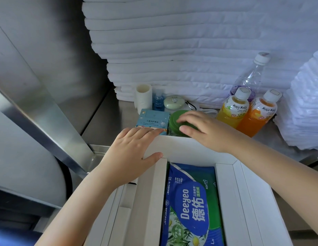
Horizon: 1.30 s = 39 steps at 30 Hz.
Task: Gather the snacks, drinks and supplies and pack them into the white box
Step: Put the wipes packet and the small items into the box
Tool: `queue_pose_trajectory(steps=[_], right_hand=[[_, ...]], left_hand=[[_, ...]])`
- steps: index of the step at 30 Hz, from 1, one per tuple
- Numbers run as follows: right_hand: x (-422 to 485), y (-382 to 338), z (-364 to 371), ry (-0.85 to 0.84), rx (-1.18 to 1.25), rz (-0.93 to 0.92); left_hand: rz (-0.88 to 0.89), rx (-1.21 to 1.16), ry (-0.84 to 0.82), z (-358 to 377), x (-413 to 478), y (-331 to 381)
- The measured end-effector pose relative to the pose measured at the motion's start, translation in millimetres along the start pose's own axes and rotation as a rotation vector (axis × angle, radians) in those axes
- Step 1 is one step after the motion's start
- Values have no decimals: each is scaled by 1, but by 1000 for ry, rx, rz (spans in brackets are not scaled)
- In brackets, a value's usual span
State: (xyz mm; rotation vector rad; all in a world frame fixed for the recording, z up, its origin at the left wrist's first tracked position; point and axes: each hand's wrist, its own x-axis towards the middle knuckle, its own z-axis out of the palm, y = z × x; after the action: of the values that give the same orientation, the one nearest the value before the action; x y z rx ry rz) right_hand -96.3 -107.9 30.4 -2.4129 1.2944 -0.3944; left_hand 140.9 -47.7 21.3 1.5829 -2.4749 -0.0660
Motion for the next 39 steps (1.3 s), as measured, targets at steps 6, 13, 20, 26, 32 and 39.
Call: queue_pose_trajectory(steps=[6,13,20,26,32,39], right_hand=[[25,17,2,-34,-74,86],[33,23,9,-56,-120,49],[25,24,5,-50,-267,181],[21,24,3,-39,-236,182],[42,23,4,-40,-263,70],[72,29,11,-110,-389,11]], left_hand=[[-8,-6,1,0,0,0],[-18,-10,-9,-1,1,1],[-22,-24,-8,0,0,2],[-29,-23,-15,-1,0,3],[-6,54,-41,1,4,3],[-16,73,-25,-1,1,4]])
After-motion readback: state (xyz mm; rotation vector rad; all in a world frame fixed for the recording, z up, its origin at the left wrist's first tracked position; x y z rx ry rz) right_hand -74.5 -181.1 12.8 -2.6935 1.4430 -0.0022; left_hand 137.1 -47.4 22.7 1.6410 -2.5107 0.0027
